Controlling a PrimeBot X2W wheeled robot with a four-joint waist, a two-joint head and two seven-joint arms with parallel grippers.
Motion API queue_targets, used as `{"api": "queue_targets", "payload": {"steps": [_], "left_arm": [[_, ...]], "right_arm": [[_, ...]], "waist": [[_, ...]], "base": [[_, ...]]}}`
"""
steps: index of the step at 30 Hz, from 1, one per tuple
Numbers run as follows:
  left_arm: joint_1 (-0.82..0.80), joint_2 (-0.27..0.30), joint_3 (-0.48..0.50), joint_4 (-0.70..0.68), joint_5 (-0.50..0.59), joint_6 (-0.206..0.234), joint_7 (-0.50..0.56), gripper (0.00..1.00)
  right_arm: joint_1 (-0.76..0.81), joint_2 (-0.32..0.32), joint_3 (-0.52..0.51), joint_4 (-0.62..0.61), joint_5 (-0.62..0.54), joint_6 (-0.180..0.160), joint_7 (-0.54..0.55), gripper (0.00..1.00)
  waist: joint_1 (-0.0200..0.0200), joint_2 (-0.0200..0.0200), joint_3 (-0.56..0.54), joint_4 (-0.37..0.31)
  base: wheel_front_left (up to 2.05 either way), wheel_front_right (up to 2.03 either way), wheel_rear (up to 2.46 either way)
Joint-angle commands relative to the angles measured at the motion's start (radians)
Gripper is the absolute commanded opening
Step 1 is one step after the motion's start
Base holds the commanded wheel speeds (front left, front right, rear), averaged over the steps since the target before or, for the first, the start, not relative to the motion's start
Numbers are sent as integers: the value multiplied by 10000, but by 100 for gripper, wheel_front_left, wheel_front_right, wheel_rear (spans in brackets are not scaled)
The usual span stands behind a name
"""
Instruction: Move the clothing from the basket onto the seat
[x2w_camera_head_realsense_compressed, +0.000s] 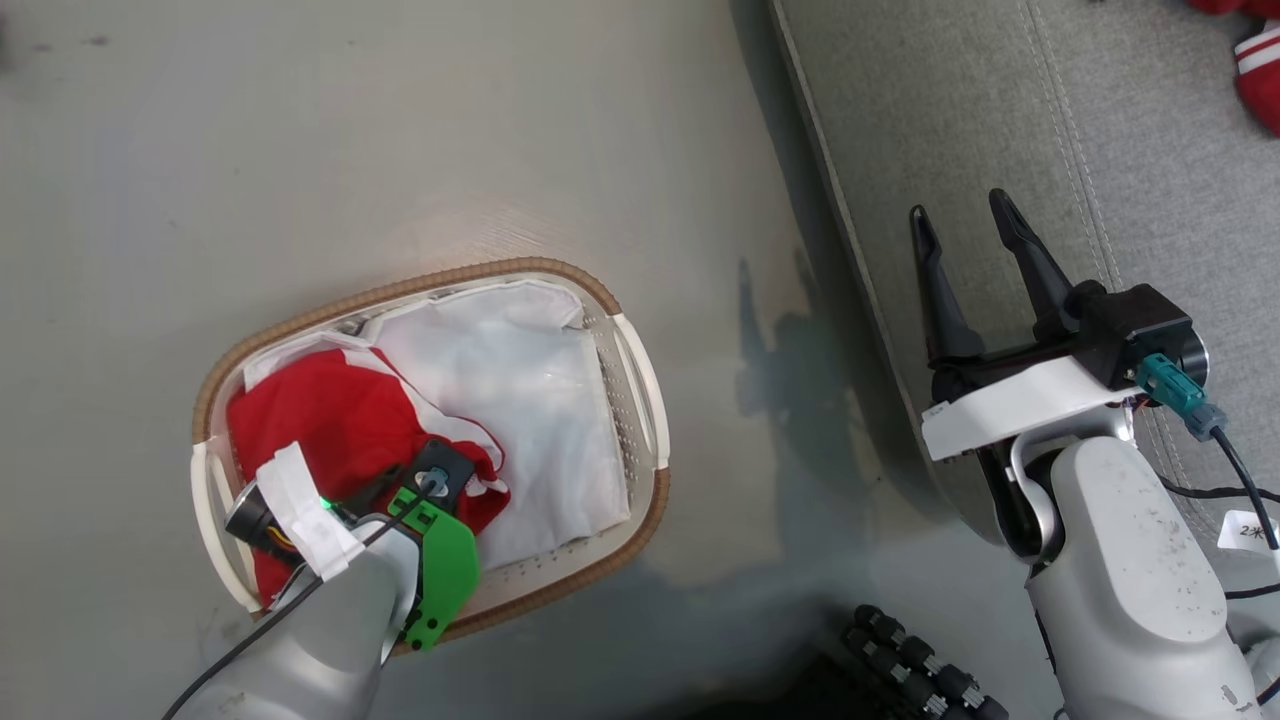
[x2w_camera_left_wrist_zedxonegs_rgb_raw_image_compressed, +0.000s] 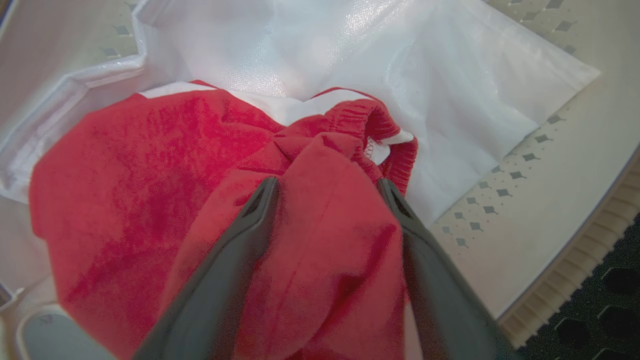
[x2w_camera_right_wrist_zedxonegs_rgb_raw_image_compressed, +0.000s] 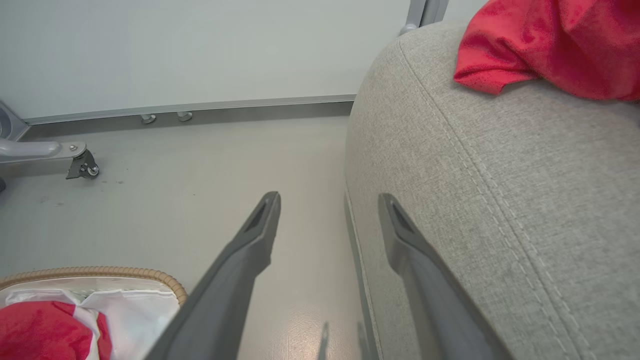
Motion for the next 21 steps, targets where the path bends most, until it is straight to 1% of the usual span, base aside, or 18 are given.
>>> {"api": "queue_targets", "payload": {"steps": [1, 3, 4, 8, 13, 17, 21], "left_arm": [[-149, 127, 43, 39, -124, 83, 94, 75], [-158, 127, 81, 90, -211, 129, 218, 18], [-161, 138, 118, 111, -268, 133, 234, 0], [-133, 123, 234, 134, -441, 117, 18, 0], [-103, -38, 196, -74, -607, -43, -705, 0], [-43, -140, 22, -359, -632, -227, -1355, 0], [105, -232, -150, -818, -756, -387, -1739, 0]], "right_arm": [[-120, -20, 4, 12, 45, -14, -24, 100], [-120, -21, -4, 59, 42, -14, -24, 100], [-131, -20, -3, 91, 35, -14, -24, 100], [-162, -23, 5, 180, -8, -14, -24, 100], [-41, -26, -152, 315, -200, -14, -24, 100], [215, -26, -351, 458, -436, -14, -24, 100], [497, -29, -535, 588, -715, -14, -24, 100]], "waist": [[-2, 0, 292, -215], [-2, 0, 267, -146], [-2, 0, 242, -102], [-2, 0, 59, 57], [-2, 0, -413, 379], [-2, 0, -1039, 722], [-2, 0, -1822, 1075]], "base": [[0, 0, 0], [0, 0, 0], [0, 0, 0], [0, 0, 0], [0, 0, 0], [0, 0, 0], [0, 0, 0]]}}
